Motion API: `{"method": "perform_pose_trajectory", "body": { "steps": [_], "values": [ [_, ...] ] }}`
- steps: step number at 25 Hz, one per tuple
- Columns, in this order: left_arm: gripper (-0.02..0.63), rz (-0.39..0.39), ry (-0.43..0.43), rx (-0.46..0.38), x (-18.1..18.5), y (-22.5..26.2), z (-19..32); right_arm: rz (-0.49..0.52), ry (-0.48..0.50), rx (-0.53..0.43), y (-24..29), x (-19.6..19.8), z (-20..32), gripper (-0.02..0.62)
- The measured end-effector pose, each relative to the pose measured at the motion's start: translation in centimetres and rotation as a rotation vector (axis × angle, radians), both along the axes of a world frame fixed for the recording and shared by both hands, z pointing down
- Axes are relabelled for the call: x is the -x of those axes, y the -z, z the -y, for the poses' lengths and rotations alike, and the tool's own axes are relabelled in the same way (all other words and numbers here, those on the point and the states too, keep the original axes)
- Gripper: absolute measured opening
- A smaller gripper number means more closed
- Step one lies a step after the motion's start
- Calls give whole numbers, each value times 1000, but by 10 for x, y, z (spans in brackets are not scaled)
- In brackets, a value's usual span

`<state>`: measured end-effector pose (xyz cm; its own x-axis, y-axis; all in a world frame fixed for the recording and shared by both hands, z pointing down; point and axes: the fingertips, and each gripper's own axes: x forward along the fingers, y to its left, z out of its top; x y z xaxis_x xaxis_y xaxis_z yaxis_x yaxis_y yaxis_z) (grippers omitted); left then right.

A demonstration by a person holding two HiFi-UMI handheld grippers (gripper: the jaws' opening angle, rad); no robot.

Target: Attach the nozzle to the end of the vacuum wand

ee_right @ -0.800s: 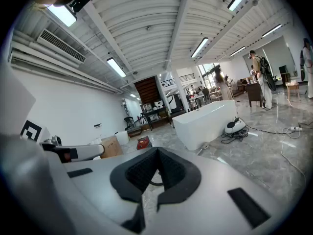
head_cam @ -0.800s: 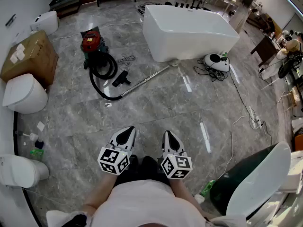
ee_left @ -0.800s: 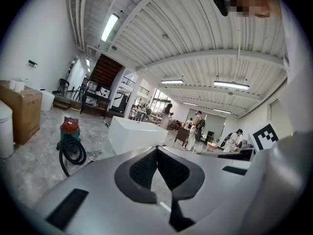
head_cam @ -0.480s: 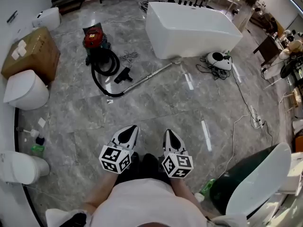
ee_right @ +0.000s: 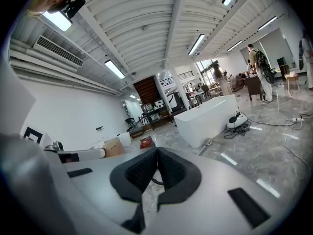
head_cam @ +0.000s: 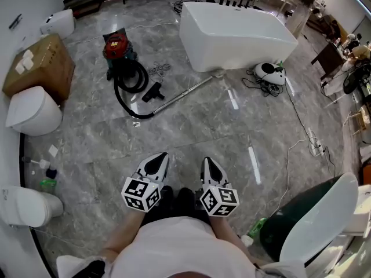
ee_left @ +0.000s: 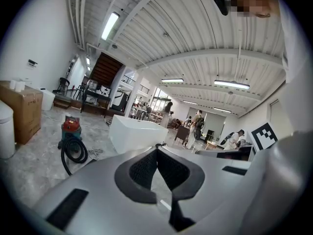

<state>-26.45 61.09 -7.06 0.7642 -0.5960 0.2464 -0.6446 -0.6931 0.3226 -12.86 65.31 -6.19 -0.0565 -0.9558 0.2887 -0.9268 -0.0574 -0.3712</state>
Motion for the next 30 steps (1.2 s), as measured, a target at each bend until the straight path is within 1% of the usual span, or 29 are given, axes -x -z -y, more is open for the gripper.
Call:
{"method": "perform_pose_trajectory", "body": {
  "steps": [7, 11, 15, 19, 25, 30],
  "values": [
    [9, -4, -23, -2, 14, -1, 4, 0, -21, -26, 2, 11, 0, 15],
    [8, -9, -42, 3, 25, -9, 3, 85, -58, -41, -4, 21, -9, 15],
    [8, -17, -66, 6, 31, -14, -2, 27, -53, -62, -3, 32, -17, 15],
    [8, -13, -74, 15, 32, -15, -4, 12, -67, -69, 0, 33, -20, 15],
    [9, -17, -83, 2, 25, -14, 1, 6, -93, -77, -2, 20, -15, 15],
    [8, -24, -65, 8, 14, -14, 20, -26, -84, -91, 5, 5, 7, 15]
  ]
}}
